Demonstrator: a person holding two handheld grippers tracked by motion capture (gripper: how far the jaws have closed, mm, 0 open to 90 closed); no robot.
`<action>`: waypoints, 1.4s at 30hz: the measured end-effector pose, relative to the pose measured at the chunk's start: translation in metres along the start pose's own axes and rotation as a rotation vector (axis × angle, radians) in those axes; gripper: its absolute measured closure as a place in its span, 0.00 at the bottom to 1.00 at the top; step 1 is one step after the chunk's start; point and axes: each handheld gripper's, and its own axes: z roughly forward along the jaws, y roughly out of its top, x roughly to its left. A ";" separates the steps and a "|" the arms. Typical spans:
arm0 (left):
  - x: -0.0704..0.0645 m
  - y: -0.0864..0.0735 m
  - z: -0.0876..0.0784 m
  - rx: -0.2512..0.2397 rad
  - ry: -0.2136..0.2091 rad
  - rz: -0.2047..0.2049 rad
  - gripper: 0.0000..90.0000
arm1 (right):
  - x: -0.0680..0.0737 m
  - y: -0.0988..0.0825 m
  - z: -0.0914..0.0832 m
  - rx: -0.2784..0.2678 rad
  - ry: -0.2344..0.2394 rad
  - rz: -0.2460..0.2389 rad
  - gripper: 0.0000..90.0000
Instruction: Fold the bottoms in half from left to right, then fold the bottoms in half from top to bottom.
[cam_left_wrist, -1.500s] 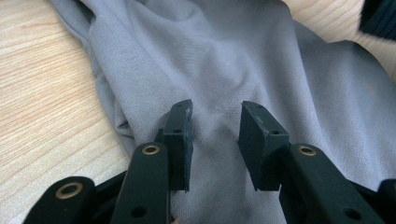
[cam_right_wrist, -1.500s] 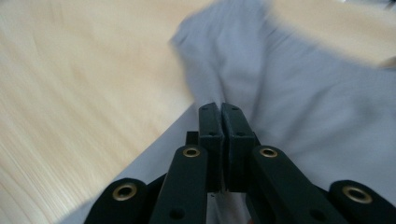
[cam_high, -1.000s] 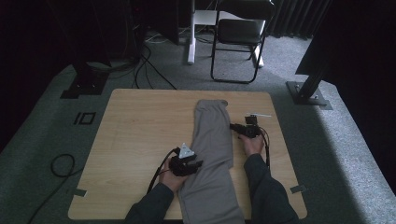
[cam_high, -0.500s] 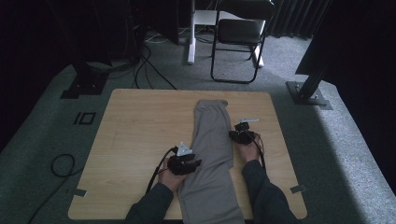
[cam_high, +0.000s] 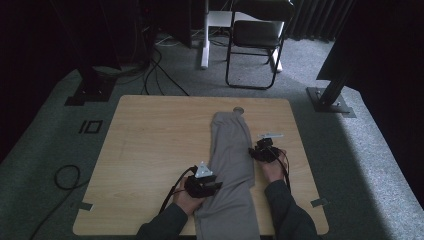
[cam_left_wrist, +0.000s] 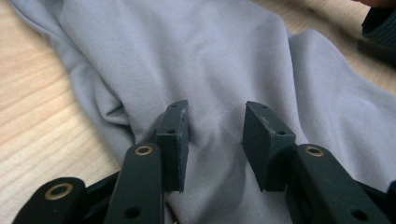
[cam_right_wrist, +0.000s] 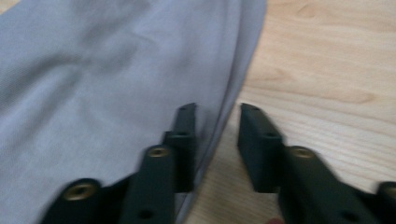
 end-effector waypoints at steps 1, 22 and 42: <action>0.004 0.005 -0.003 -0.048 0.013 -0.006 0.68 | 0.001 0.003 0.000 -0.031 0.014 -0.001 0.62; 0.022 0.012 0.007 0.030 0.158 -0.035 0.78 | 0.040 -0.014 -0.001 -0.025 -0.058 -0.033 0.55; 0.018 0.003 -0.034 -0.082 0.147 -0.085 0.65 | 0.060 -0.041 -0.039 -0.061 0.044 -0.057 0.46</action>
